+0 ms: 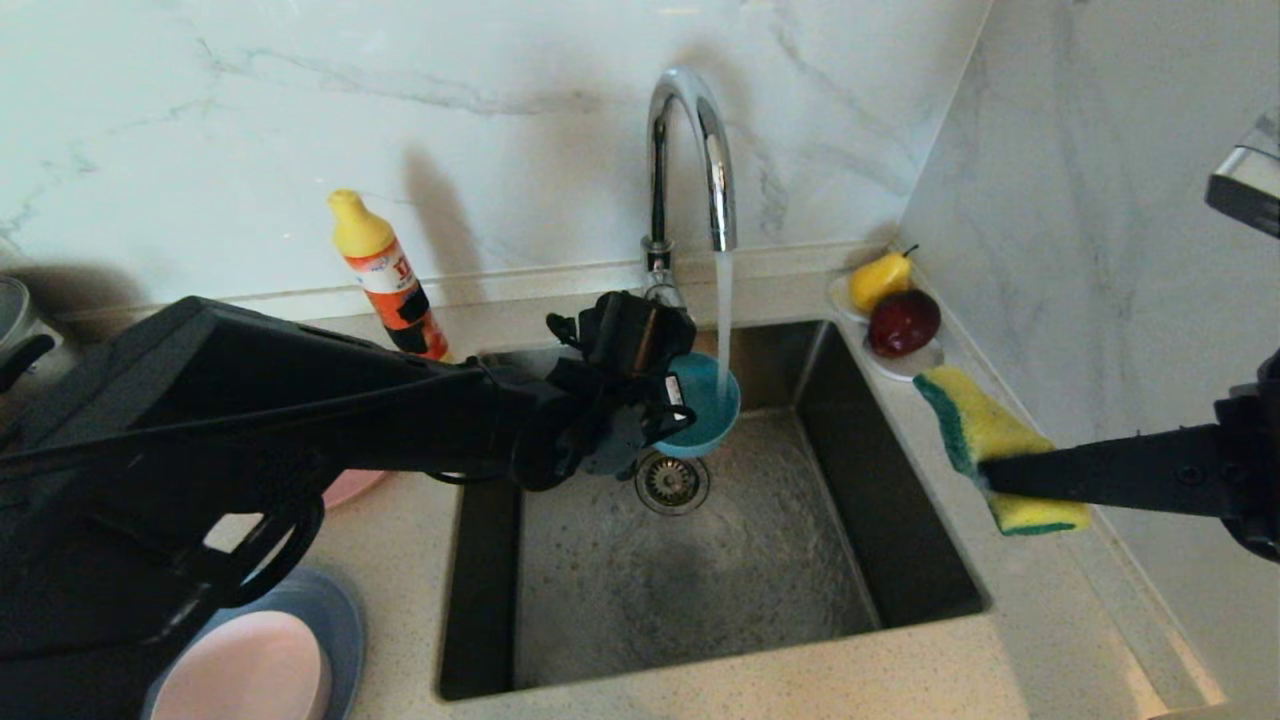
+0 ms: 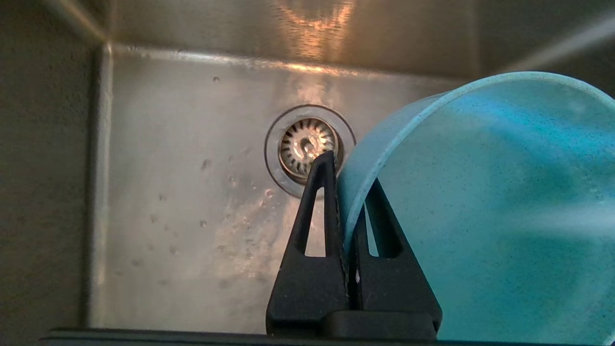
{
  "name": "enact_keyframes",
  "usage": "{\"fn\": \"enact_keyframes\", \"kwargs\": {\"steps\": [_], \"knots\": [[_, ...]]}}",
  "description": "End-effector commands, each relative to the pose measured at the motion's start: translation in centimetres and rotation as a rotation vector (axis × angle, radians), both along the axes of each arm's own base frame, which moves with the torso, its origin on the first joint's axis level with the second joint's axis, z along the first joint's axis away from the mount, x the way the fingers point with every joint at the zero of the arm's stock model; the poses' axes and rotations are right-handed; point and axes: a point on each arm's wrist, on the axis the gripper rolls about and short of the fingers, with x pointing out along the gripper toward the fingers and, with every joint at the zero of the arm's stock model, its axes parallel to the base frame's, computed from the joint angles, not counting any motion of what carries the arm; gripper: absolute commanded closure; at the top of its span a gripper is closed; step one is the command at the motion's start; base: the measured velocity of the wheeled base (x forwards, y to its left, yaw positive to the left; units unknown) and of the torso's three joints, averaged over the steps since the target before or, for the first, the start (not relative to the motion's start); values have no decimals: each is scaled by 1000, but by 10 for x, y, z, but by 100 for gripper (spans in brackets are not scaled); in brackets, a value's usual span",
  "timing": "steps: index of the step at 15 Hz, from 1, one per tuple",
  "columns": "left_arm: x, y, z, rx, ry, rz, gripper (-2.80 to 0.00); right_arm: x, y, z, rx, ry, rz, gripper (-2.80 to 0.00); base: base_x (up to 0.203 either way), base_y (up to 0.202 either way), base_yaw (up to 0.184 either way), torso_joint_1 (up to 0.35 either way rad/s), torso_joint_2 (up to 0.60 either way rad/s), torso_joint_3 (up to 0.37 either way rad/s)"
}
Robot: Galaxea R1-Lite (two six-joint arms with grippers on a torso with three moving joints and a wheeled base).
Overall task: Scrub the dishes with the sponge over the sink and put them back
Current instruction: Rinse the bowl
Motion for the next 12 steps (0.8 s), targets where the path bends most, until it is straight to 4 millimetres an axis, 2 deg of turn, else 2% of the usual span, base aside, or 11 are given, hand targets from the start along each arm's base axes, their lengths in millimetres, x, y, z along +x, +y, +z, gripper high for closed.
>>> {"fn": "enact_keyframes", "kwargs": {"steps": [1,3,12], "knots": [[20,4,-15,-19,12,46,0,6,5,-4,-15,21,2,0,0,0,0,0,0,0],[25,6,-15,-47,17,33,0,8,7,-6,-21,28,1,0,0,0,0,0,0,0],[23,0,-15,-69,29,-13,0,9,8,-8,-25,32,-2,0,0,0,0,0,0,0]]}}
